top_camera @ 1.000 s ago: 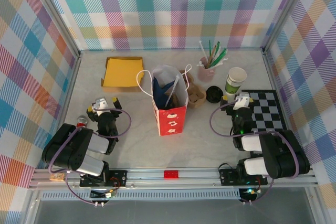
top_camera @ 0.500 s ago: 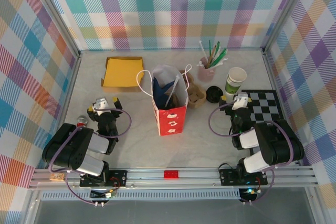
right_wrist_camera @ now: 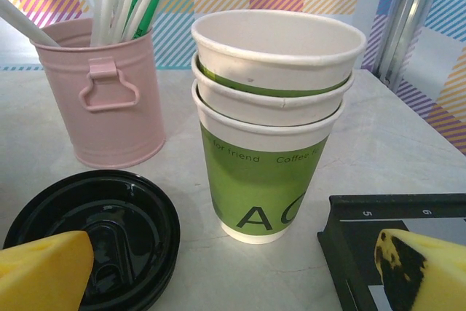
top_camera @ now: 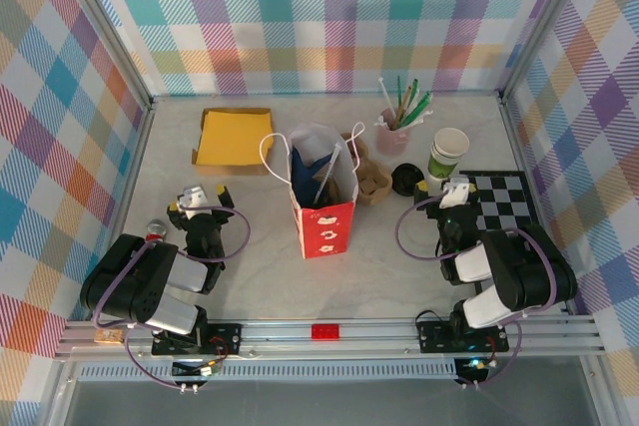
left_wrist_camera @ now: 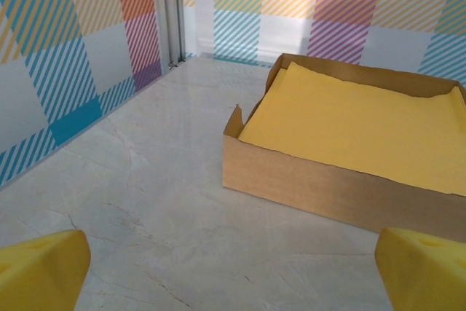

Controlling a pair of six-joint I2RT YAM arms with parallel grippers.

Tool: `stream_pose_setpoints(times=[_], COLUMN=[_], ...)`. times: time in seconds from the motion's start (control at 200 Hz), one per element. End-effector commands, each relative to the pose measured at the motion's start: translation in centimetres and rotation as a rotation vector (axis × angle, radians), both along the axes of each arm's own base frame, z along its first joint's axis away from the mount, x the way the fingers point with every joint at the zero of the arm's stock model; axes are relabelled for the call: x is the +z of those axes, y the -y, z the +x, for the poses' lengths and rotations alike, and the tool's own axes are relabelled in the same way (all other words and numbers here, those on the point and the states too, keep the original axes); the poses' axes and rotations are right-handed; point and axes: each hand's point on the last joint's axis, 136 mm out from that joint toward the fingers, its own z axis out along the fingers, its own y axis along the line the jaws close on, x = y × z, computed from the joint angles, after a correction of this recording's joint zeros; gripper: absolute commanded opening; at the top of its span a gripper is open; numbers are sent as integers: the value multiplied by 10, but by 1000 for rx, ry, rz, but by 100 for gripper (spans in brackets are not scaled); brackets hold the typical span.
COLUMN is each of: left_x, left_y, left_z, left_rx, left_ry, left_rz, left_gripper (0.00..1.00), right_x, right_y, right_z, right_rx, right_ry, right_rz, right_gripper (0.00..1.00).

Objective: Pack the takeout coffee

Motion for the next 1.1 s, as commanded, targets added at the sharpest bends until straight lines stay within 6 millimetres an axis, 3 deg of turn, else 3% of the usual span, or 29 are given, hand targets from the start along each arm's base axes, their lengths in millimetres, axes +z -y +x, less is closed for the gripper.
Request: stream_pose_setpoints(times=[0.0, 0.12, 0.33, 0.7, 1.095], left_x=[8, 8, 10, 0, -16], left_y=[-1, 0, 6, 15, 46], left_z=[0, 1, 1, 14, 35], left_rx=[-11, -14, -45, -94, -243], left_ry=[40, 40, 39, 0, -72], left_rz=[-1, -1, 11, 36, 111], left_gripper=[100, 100, 100, 100, 100], right_x=[8, 3, -2, -14, -18], right_y=[-5, -16, -17, -6, 1], right_z=[0, 3, 7, 35, 40], right_rx=[36, 97, 102, 36, 21], right_ry=[43, 32, 17, -137, -175], right_rz=[-6, -25, -29, 0, 29], right_gripper=[99, 99, 99, 99, 99])
